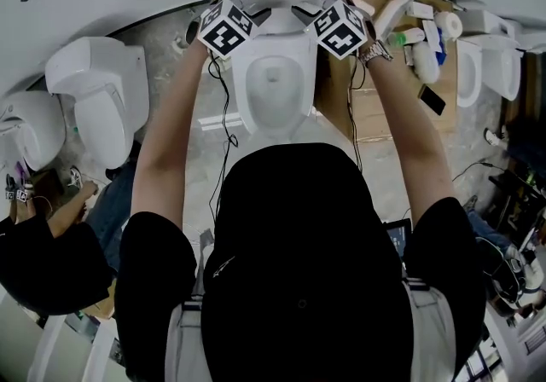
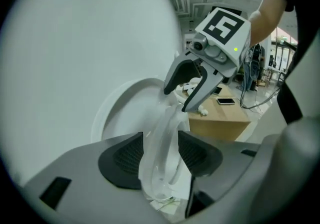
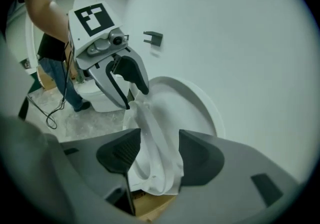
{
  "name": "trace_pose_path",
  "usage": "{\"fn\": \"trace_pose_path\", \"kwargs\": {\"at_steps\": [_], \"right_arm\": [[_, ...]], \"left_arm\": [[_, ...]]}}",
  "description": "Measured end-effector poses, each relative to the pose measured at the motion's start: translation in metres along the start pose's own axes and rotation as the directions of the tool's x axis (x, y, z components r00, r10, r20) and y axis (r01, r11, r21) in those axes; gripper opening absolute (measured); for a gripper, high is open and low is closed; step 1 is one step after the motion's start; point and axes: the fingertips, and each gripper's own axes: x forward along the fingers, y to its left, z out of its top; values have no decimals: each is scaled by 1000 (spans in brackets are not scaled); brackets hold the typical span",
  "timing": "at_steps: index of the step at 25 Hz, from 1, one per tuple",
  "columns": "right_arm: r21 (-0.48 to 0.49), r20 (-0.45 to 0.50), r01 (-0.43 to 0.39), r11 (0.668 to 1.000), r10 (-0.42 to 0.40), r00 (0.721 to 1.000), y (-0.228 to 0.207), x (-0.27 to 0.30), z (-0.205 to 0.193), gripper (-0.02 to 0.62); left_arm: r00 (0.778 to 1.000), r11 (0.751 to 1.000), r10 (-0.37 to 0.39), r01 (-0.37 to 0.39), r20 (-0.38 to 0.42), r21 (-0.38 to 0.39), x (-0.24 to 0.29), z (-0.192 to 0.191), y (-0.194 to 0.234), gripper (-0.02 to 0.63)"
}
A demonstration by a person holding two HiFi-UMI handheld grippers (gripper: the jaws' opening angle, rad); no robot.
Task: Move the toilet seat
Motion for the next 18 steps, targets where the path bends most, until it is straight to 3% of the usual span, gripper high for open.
{"fn": "trace_pose_path", "kwargs": {"at_steps": [4,9,12,18], "right_arm": [[80,71,35,996,-40,997,12,-19,5,229],[188,184,17,982,-53,982,36,-48,21,214],[276,271,40,960,-118,955,39,-72,31,144],[435,348,62,898,-231,909,43,-119,36,32]], "left_arm": [[991,991,71,-57,112,-125,-24,8,-7,207],[956,959,144,-70,257,-276,-64,24,-23,204],[932,942,172,-60,320,-330,-87,32,-36,198],[880,918,249,-81,405,-389,-129,48,-48,104]]}}
